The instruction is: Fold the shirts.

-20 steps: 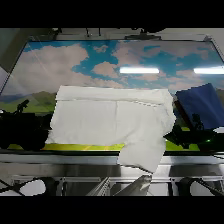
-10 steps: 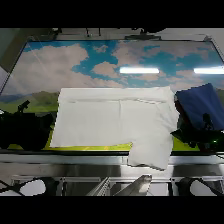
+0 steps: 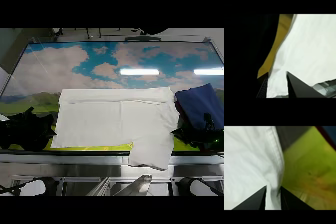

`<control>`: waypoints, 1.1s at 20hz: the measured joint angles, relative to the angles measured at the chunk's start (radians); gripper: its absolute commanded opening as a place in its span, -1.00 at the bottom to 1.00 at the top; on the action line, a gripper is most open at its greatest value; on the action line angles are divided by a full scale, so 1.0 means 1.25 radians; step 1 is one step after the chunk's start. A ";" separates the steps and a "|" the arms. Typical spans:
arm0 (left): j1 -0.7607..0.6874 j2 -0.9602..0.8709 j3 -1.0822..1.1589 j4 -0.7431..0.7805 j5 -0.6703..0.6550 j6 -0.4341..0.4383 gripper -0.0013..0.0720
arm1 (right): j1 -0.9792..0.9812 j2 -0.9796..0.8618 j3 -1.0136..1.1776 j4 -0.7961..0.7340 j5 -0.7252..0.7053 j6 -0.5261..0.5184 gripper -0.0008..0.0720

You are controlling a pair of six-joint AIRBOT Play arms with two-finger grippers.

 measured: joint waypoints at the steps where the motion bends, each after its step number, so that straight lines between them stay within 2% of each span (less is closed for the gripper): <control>1: -0.003 -0.001 -0.002 0.000 0.000 0.009 -0.58 | 0.000 0.003 0.005 -0.005 0.015 0.000 -0.22; 2: -0.007 -0.002 -0.004 0.002 -0.001 0.019 -0.79 | -0.001 0.007 0.008 -0.008 0.030 0.000 -0.22; 4: -0.024 -0.004 -0.006 -0.004 -0.009 0.044 -0.80 | -0.007 0.017 0.011 -0.024 0.058 0.002 -0.22; 5: -0.034 -0.004 -0.007 -0.008 -0.015 0.053 -0.90 | -0.015 0.021 0.013 -0.043 0.076 0.014 -0.22; 9: -0.061 -0.005 -0.007 -0.017 -0.024 0.078 -0.90 | -0.045 0.036 -0.005 -0.105 0.151 0.066 -0.22; 13: -0.060 -0.005 -0.007 -0.025 -0.024 0.087 -0.90 | -0.055 0.043 -0.061 -0.106 0.172 0.085 -0.22; 22: -0.020 -0.005 -0.007 -0.041 -0.015 0.092 -0.90 | -0.055 0.038 -0.092 -0.056 0.158 0.028 -0.22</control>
